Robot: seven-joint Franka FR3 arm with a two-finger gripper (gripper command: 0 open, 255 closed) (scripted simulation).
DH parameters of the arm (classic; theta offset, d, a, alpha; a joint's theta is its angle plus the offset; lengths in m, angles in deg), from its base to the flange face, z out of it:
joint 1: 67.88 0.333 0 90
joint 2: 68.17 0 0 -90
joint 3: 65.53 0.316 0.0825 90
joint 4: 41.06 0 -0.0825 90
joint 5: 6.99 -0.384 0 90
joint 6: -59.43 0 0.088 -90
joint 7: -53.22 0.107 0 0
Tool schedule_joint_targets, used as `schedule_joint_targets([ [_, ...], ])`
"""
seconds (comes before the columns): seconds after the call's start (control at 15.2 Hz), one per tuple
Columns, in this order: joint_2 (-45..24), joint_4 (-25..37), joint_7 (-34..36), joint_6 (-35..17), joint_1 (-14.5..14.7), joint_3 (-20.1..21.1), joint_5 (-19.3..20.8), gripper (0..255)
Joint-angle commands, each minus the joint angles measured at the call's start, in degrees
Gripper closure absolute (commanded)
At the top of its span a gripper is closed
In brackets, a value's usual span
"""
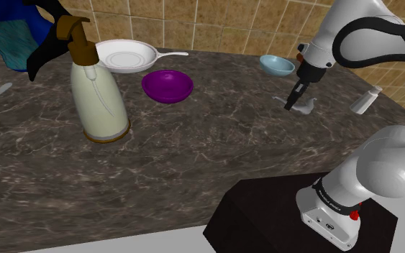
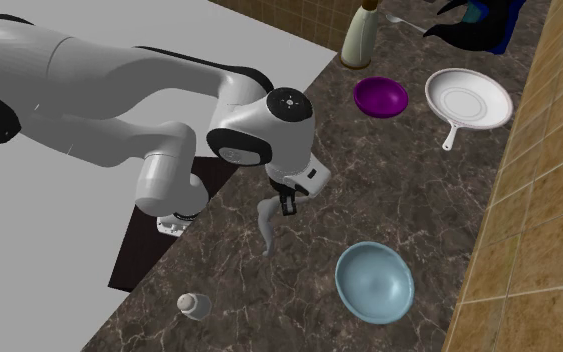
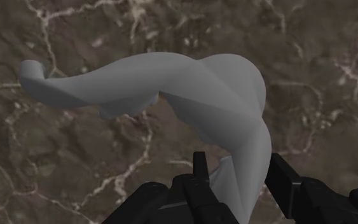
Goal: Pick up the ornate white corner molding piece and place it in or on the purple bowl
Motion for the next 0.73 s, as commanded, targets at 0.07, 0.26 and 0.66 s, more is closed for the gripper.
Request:
schedule_joint_targets([
  [0.07,-0.02,-0.02,-0.01,-0.01,0.01,0.00,-0.01,255],
  [0.26,0.37,1.31,-0.03,1.71,0.09,0.18,-0.19,255],
  [0.66,1.04,5.57,-0.17,6.64,0.30,0.66,-0.69,255],
])
